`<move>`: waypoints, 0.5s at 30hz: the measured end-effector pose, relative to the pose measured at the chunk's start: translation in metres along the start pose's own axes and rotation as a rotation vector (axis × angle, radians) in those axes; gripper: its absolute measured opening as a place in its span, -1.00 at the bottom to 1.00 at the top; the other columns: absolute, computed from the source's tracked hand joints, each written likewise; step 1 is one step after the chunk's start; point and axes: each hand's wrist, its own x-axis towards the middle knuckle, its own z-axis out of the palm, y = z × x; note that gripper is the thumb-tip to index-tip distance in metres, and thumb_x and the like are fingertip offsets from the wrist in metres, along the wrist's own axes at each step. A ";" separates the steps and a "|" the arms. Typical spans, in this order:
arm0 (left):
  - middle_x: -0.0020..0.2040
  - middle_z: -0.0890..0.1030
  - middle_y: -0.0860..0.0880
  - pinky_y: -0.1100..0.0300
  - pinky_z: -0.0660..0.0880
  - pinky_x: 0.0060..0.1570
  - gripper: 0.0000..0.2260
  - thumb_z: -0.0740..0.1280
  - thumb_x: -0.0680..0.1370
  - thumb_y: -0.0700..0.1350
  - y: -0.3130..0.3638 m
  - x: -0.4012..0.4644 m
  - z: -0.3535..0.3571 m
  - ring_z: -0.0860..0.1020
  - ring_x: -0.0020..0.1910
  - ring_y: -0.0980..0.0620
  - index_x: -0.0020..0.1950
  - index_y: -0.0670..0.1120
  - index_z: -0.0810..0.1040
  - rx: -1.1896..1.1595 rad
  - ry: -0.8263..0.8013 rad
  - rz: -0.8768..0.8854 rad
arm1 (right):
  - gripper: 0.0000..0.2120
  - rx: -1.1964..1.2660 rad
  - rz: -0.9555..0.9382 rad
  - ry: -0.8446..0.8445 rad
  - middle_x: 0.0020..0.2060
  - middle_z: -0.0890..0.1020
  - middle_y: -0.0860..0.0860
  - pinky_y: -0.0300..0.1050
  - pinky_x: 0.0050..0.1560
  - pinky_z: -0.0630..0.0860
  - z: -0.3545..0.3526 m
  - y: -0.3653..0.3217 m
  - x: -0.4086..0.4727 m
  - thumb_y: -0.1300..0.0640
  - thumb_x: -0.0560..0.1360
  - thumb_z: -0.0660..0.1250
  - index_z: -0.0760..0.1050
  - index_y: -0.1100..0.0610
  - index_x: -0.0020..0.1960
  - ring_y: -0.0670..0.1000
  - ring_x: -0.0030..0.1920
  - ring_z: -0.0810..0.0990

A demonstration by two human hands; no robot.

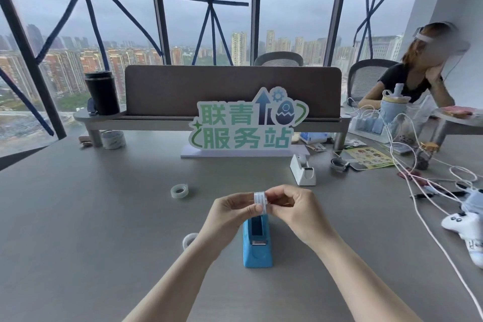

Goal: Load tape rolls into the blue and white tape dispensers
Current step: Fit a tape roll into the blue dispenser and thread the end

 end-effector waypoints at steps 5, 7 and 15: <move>-0.08 0.72 -0.18 0.05 0.58 0.03 -0.69 0.56 0.32 -0.19 -0.012 0.008 0.000 0.67 -0.09 -0.07 0.00 -0.20 0.60 0.108 0.113 -0.022 | -0.86 -0.001 0.040 0.005 -0.24 0.74 -0.03 0.00 -0.07 0.64 0.001 0.008 -0.001 0.19 0.34 0.56 0.68 0.03 -0.13 -0.01 -0.20 0.71; -0.10 0.73 -0.13 -0.05 0.58 0.07 -0.69 0.59 0.28 -0.11 -0.017 0.010 -0.001 0.68 -0.06 -0.11 -0.06 -0.12 0.60 0.179 0.131 -0.020 | -0.87 -0.018 0.055 0.001 -0.26 0.74 -0.03 -0.03 -0.09 0.64 0.002 0.010 -0.001 0.20 0.34 0.56 0.68 0.06 -0.14 -0.03 -0.23 0.70; -0.17 0.69 0.13 0.14 0.58 -0.04 -0.81 0.53 0.34 0.05 -0.015 0.013 -0.008 0.62 -0.18 0.09 -0.10 0.10 0.63 0.406 0.102 0.009 | -0.77 -0.006 0.102 -0.014 -0.24 0.72 0.02 0.06 -0.06 0.65 0.005 0.023 0.006 0.17 0.30 0.56 0.64 -0.01 -0.08 -0.01 -0.23 0.66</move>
